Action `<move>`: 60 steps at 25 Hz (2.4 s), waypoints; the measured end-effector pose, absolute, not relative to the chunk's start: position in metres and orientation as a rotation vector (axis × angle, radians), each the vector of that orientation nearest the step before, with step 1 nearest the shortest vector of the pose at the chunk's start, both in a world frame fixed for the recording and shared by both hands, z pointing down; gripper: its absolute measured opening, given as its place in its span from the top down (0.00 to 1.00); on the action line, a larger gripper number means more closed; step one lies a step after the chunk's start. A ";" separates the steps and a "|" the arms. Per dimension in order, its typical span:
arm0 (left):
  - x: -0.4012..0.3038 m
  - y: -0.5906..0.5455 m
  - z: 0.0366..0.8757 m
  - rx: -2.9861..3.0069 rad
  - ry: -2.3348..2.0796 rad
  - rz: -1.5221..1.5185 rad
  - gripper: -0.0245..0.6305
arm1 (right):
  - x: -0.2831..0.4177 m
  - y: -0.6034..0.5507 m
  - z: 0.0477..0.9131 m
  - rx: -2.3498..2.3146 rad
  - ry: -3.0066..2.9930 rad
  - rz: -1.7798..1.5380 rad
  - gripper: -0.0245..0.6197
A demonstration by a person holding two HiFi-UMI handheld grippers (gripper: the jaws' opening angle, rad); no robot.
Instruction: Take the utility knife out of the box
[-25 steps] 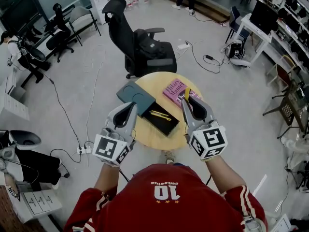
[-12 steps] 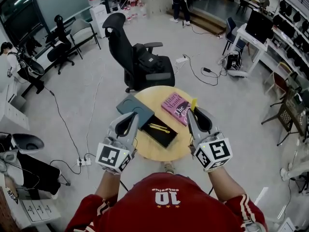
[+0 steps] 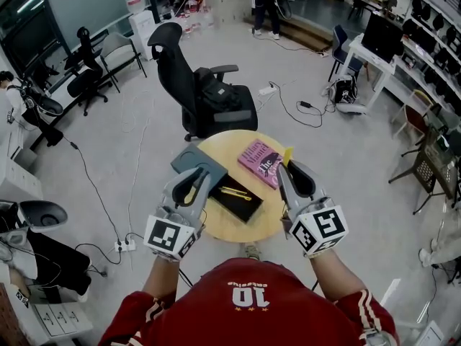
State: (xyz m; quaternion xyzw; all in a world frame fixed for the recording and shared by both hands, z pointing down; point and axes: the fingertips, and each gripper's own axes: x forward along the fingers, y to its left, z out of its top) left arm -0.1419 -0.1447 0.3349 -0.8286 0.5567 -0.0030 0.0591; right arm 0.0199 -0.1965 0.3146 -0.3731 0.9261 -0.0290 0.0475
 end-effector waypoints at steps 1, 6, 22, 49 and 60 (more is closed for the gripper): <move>-0.140 -0.145 0.333 -2.507 1.676 -0.014 0.88 | 0.020 -0.196 0.314 -1.139 2.825 -0.089 0.89; -0.135 -0.148 0.328 -2.501 1.622 -0.039 0.78 | 0.019 -0.198 0.310 -1.141 2.822 -0.092 0.89; -0.100 -0.176 0.416 -2.617 1.311 -0.422 0.57 | 0.018 -0.207 0.334 -1.156 2.865 -0.139 0.89; -0.074 -0.245 0.765 -2.935 0.600 -1.416 0.57 | 0.030 -0.242 0.395 -1.210 2.949 -0.291 0.89; -0.068 -0.246 0.823 -2.888 0.386 -1.774 0.57 | 0.048 -0.262 0.402 -1.250 2.944 -0.323 0.89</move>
